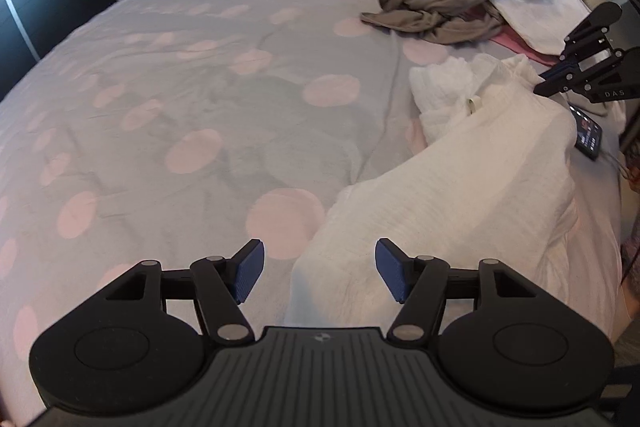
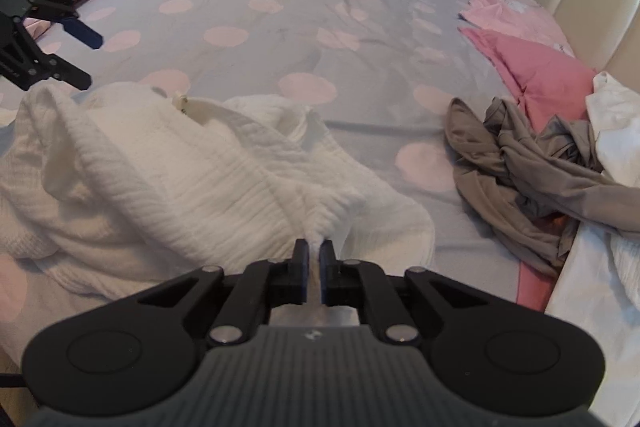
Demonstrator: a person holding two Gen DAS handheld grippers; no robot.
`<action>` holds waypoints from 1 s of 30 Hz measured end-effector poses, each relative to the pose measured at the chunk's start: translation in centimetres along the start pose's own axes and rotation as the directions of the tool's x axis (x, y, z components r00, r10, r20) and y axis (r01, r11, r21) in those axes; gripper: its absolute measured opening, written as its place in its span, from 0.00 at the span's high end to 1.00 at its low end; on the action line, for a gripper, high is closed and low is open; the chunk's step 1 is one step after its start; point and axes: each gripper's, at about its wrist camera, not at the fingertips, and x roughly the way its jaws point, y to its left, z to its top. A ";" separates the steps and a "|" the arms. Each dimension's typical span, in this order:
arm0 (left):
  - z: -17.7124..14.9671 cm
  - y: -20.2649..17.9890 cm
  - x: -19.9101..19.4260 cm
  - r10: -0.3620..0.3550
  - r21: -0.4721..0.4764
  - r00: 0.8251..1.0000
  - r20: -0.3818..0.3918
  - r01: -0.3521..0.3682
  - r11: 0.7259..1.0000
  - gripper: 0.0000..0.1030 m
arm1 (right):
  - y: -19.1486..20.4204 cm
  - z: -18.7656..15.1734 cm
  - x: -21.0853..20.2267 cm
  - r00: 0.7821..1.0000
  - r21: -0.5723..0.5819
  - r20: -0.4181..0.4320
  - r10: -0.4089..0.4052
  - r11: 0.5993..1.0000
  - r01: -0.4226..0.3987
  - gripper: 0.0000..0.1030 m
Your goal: Fold clothes
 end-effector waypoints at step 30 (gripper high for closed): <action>0.6 -1.2 1.2 -0.076 0.004 0.996 -0.049 0.076 0.997 0.55 | -1.4 -0.2 -0.9 0.999 0.093 0.026 -0.019 0.995 0.016 0.93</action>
